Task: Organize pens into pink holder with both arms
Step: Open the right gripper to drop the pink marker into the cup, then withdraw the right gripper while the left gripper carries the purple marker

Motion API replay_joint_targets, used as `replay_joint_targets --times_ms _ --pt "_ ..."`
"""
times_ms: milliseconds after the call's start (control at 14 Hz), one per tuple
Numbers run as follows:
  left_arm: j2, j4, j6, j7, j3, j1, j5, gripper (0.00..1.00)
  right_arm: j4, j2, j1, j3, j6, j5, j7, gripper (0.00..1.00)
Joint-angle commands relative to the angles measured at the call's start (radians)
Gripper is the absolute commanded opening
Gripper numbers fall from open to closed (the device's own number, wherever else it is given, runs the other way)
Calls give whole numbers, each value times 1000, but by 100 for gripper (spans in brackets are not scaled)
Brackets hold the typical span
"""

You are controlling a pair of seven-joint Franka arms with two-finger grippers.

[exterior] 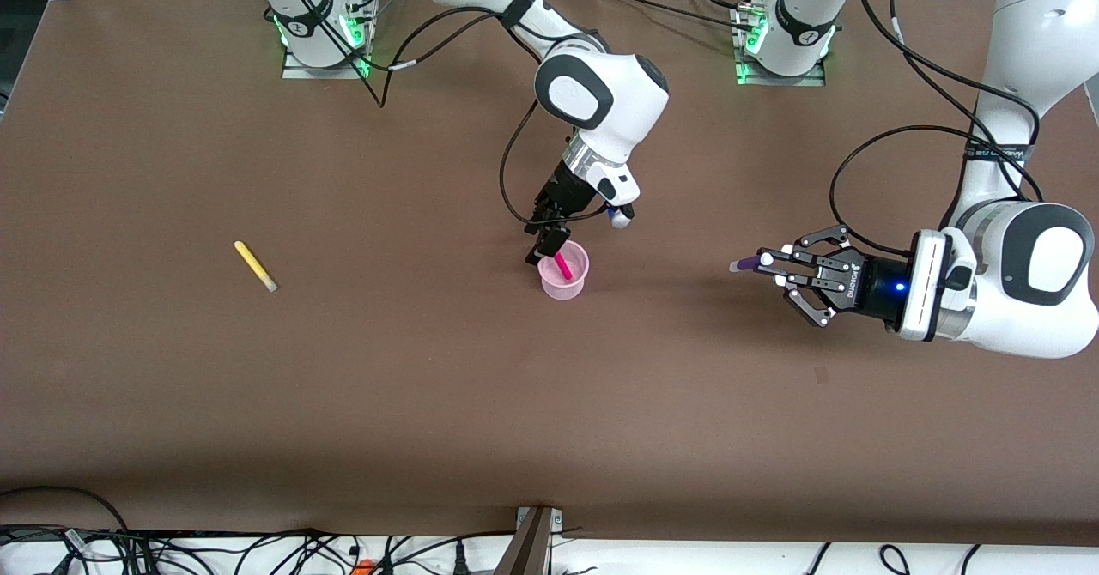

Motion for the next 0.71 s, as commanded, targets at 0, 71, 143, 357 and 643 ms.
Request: replay_joint_targets --times_ms 0,71,143,357,643 --pt "-4 11 53 25 -6 -38 -26 0 -12 -154 -123 10 -15 160 -107 99" --pt "-10 10 95 25 -12 -55 -25 0 -14 -202 -189 10 -17 242 -133 99" --pt "-19 10 149 25 -15 -70 -20 0 -15 -258 -249 11 -18 320 -155 99" --pt "-25 -7 273 27 -15 -157 -17 0 -20 -346 -399 7 -101 448 -167 100" --pt "-21 -53 435 25 -15 -282 -15 0 -20 -417 -585 -50 -190 605 -158 100"
